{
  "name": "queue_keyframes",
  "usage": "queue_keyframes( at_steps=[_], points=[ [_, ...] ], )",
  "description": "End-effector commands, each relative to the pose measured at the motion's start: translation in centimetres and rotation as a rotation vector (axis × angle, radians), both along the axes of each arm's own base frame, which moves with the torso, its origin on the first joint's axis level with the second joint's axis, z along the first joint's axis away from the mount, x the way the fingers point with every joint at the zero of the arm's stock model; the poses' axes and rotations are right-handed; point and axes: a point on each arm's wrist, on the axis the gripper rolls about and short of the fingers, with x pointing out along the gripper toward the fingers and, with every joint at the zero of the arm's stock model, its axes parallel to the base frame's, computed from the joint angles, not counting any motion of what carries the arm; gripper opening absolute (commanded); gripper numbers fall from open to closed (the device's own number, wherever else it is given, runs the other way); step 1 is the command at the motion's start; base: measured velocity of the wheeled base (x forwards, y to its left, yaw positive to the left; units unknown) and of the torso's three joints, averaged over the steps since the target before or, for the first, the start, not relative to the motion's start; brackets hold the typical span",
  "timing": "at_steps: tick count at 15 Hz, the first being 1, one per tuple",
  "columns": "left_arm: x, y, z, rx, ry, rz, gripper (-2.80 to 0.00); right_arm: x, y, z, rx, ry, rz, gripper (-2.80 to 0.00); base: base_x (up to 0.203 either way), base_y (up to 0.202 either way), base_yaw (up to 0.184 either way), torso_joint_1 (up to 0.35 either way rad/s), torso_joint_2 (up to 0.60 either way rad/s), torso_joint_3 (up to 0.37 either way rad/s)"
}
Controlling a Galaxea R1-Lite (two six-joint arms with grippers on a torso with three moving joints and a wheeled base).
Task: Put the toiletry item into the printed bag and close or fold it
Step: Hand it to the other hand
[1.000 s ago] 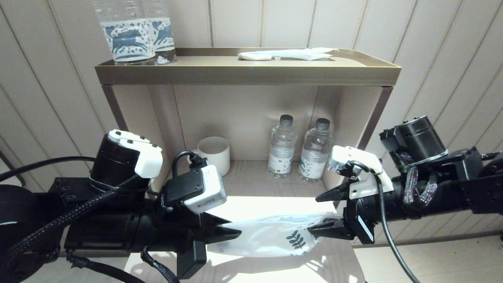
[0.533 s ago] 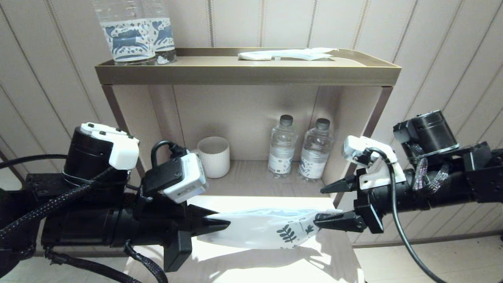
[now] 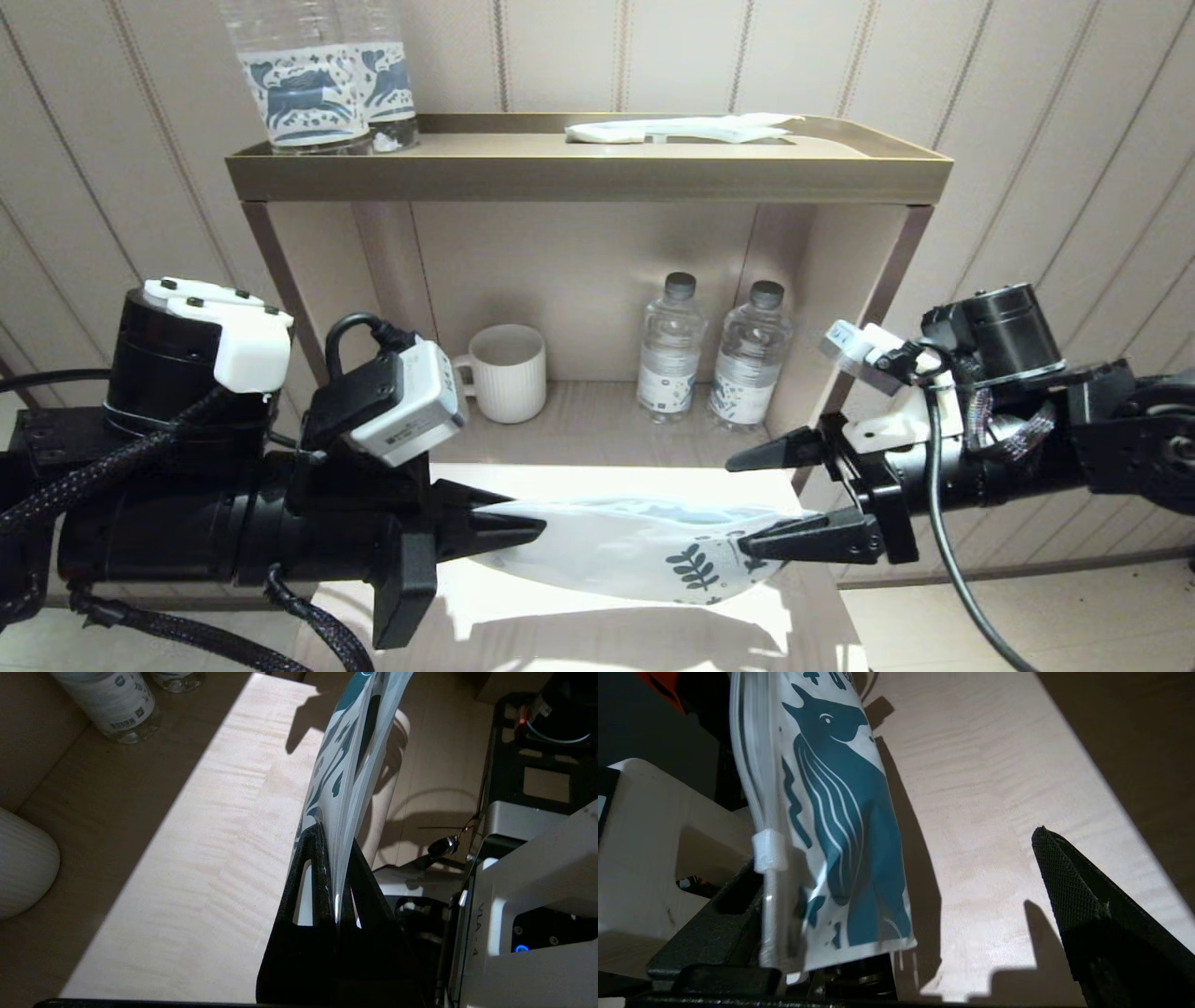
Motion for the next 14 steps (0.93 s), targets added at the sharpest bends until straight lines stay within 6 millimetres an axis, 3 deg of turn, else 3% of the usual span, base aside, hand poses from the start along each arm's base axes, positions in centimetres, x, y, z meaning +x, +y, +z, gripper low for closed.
queue_keyframes(
  at_steps=[1, 5, 11, 14],
  points=[
    [0.1, 0.0, 0.6, -0.042, -0.029, 0.006, -2.8, 0.5, 0.8, -0.7, 0.023, 0.013, 0.012, 0.0, 0.0, 0.0, 0.0, 0.0, 0.0, 0.0],
    [-0.1, 0.1, 1.1, -0.096, 0.049, 0.045, -2.8, 0.1, 1.8, -0.1, 0.04, -0.011, 0.043, 0.0, 0.0, 0.0, 0.0, 0.0, 0.0, 0.0],
    [0.2, -0.1, 1.1, -0.169, 0.177, 0.112, -2.8, -1.9, 1.3, 2.0, 0.025, -0.106, -0.018, 0.0, 0.0, 0.0, 0.0, 0.0, 0.0, 0.0],
    [0.1, 0.0, 1.4, -0.218, 0.285, 0.189, -2.8, -2.7, 0.8, 1.9, 0.018, -0.104, -0.034, 0.0, 0.0, 0.0, 0.0, 0.0, 0.0, 0.0]
  ],
)
